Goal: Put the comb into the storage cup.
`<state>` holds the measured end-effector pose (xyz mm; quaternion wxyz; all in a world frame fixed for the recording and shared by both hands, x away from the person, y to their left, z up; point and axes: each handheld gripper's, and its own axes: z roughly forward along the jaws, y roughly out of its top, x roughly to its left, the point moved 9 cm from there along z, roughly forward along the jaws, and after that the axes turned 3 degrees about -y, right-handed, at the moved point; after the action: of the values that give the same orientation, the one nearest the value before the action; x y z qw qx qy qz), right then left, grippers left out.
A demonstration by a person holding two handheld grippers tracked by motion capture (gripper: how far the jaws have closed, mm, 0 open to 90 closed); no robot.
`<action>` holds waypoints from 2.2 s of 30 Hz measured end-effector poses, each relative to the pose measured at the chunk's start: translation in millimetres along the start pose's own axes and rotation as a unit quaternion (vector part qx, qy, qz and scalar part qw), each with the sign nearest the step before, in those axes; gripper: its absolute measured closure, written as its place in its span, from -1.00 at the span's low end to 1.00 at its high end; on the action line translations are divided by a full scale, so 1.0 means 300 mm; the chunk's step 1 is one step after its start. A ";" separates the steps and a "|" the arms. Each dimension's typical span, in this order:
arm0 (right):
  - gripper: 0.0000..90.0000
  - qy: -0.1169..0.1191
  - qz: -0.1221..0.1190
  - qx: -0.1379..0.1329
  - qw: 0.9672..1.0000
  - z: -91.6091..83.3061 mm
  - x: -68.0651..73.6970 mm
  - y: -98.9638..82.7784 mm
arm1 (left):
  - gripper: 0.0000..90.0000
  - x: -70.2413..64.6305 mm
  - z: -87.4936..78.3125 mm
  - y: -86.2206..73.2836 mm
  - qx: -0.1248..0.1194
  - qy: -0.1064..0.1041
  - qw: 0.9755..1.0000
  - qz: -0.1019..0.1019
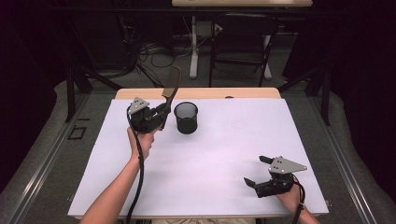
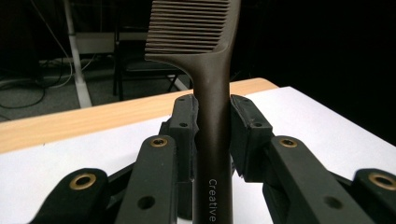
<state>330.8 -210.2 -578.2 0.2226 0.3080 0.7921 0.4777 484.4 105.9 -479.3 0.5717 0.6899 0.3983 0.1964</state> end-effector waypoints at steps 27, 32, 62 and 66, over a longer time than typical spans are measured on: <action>-0.96 -0.008 0.003 0.003 1.000 0.001 -0.011 -0.004 | 0.61 0.005 0.088 0.056 -0.014 0.004 1.000 0.012; -0.96 -0.008 0.002 0.003 1.000 0.000 -0.009 -0.004 | 0.61 0.008 0.101 0.059 -0.015 0.004 1.000 0.013; -0.96 -0.007 0.003 0.004 1.000 -0.001 -0.011 -0.006 | 0.61 0.015 0.175 0.078 -0.039 0.006 0.999 0.030; -0.96 -0.007 0.004 0.004 1.000 -0.001 -0.011 -0.006 | 0.61 0.012 0.187 0.078 -0.039 0.008 0.999 0.034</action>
<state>332.6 -213.5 -579.5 0.2252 0.3154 0.7910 0.4734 534.8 72.5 -472.8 0.5881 0.6783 0.3715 0.2368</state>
